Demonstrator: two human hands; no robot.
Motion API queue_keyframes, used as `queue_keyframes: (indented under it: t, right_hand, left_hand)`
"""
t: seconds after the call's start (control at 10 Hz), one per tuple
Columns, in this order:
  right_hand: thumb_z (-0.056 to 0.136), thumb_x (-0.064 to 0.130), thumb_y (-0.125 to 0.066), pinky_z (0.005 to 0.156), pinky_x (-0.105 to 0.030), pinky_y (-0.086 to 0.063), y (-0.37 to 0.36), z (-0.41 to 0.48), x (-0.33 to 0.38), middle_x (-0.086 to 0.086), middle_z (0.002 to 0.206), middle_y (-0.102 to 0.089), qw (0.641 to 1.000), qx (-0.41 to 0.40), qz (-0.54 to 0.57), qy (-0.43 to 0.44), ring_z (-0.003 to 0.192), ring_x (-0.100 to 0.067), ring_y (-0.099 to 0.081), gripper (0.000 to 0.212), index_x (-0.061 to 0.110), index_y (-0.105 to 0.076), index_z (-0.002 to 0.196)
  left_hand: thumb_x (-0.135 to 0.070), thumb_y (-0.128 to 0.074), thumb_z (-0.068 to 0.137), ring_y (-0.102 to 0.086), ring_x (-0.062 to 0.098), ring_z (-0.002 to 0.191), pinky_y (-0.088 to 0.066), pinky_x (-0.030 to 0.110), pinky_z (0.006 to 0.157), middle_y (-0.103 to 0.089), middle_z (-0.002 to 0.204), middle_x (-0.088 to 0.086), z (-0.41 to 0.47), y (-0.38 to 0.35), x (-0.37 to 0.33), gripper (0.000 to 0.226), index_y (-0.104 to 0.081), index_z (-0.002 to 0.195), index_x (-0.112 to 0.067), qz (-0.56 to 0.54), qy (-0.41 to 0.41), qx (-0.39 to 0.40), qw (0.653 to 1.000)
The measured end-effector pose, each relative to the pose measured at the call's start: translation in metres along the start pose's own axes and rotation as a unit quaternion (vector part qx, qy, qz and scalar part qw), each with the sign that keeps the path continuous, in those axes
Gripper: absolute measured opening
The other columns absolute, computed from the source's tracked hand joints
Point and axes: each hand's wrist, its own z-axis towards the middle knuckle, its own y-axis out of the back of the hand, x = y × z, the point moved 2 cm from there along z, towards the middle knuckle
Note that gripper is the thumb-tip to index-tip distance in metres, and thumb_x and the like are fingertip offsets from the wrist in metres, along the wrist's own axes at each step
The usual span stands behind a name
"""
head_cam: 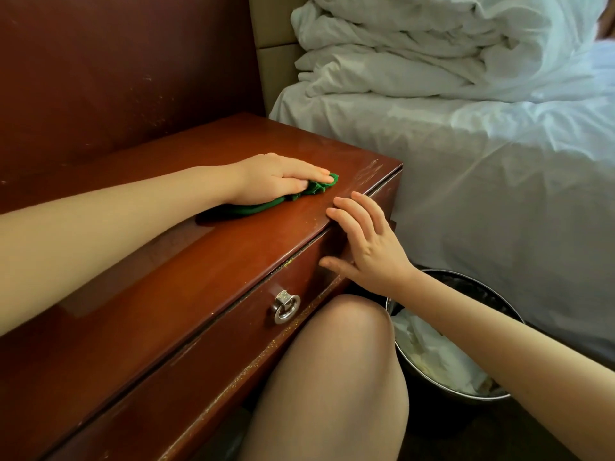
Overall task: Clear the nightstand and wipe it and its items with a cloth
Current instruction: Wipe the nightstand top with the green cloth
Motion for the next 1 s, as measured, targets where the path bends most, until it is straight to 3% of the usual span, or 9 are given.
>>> queue_keyframes:
  t: [0.1,0.2,0.3,0.4,0.6,0.7,0.8,0.9,1.0]
  right_hand:
    - [0.093,0.06,-0.037,0.115,-0.039,-0.019,-0.001,0.0,0.0,-0.008,0.135,-0.035,1.0,-0.006,0.002,0.002,0.129,-0.032,-0.033,0.062,0.012,-0.035,0.133]
    - [0.092,0.06,-0.039,0.113,-0.041,-0.023,-0.002,0.0,0.0,-0.008,0.135,-0.036,1.0,-0.014,-0.003,0.005,0.129,-0.033,-0.034,0.062,0.012,-0.036,0.132]
    - [0.091,0.06,-0.042,0.112,-0.042,-0.025,-0.002,0.0,-0.001,-0.007,0.134,-0.038,1.0,-0.025,-0.006,0.014,0.128,-0.032,-0.036,0.062,0.012,-0.037,0.131]
    - [0.09,0.058,-0.045,0.111,-0.038,-0.025,0.0,0.002,-0.002,-0.006,0.133,-0.039,0.999,-0.035,-0.016,0.023,0.126,-0.03,-0.037,0.06,0.013,-0.04,0.13]
    - [0.095,0.03,-0.042,0.097,-0.035,-0.037,0.028,0.016,-0.025,-0.008,0.128,-0.056,0.993,0.018,-0.007,0.117,0.114,-0.025,-0.049,0.035,0.015,-0.047,0.127]
    - [0.096,0.023,-0.038,0.098,-0.038,-0.036,0.033,0.024,-0.039,-0.012,0.122,-0.061,0.998,-0.037,-0.016,-0.05,0.113,-0.028,-0.05,0.033,0.009,-0.057,0.12]
    - [0.096,0.031,-0.037,0.106,-0.033,-0.027,0.036,0.038,-0.051,-0.01,0.137,-0.048,0.952,-0.005,0.004,-0.307,0.128,-0.023,-0.037,0.045,0.007,-0.048,0.132]
    - [0.098,0.04,-0.039,0.1,-0.032,-0.031,0.029,0.042,-0.064,-0.009,0.146,-0.036,0.87,0.099,0.115,-0.469,0.13,-0.021,-0.036,0.053,0.011,-0.03,0.141]
    - [0.097,0.041,-0.038,0.081,-0.03,-0.034,0.021,0.044,-0.069,-0.009,0.129,-0.045,0.839,0.108,0.183,-0.501,0.106,-0.022,-0.049,0.039,0.015,-0.035,0.126]
  left_hand:
    - [-0.08,-0.03,0.079,-0.056,0.001,0.108,-0.048,0.036,0.094,-0.058,0.116,-0.03,0.011,0.019,-0.047,0.044,-0.048,0.117,-0.064,0.045,-0.036,-0.076,0.995]
    - [-0.051,-0.037,0.092,-0.048,0.008,0.124,-0.035,0.03,0.106,-0.052,0.135,-0.018,-0.021,0.058,-0.109,0.038,-0.05,0.127,-0.051,-0.051,-0.028,-0.08,0.995]
    - [-0.025,-0.035,0.101,-0.036,0.011,0.133,-0.026,0.023,0.104,-0.04,0.146,-0.013,-0.016,0.071,-0.135,0.039,-0.045,0.136,-0.039,-0.069,-0.048,-0.082,0.993]
    - [-0.023,-0.037,0.1,-0.036,0.014,0.135,-0.027,0.031,0.111,-0.041,0.146,-0.012,-0.002,0.072,-0.141,0.04,-0.047,0.134,-0.042,-0.087,-0.081,-0.07,0.99]
    - [-0.019,-0.042,0.099,-0.037,0.01,0.133,-0.026,0.034,0.113,-0.043,0.144,-0.014,0.01,0.076,-0.142,0.04,-0.051,0.13,-0.043,-0.141,-0.119,-0.024,0.983]
    - [-0.019,-0.042,0.098,-0.037,0.008,0.133,-0.025,0.036,0.114,-0.046,0.142,-0.015,0.013,0.076,-0.141,0.04,-0.053,0.129,-0.043,-0.158,-0.123,-0.011,0.98]
    - [-0.018,-0.043,0.098,-0.037,0.007,0.133,-0.024,0.032,0.114,-0.045,0.142,-0.015,0.012,0.078,-0.142,0.041,-0.051,0.13,-0.042,-0.15,-0.141,-0.001,0.979]
    - [-0.014,-0.044,0.097,-0.035,0.003,0.133,-0.023,0.029,0.115,-0.044,0.142,-0.016,0.013,0.079,-0.144,0.043,-0.05,0.132,-0.04,-0.141,-0.172,0.005,0.975]
    - [-0.009,-0.045,0.096,-0.034,0.002,0.134,-0.021,0.026,0.115,-0.044,0.143,-0.015,0.01,0.078,-0.142,0.044,-0.052,0.132,-0.033,-0.153,-0.197,0.0,0.968]
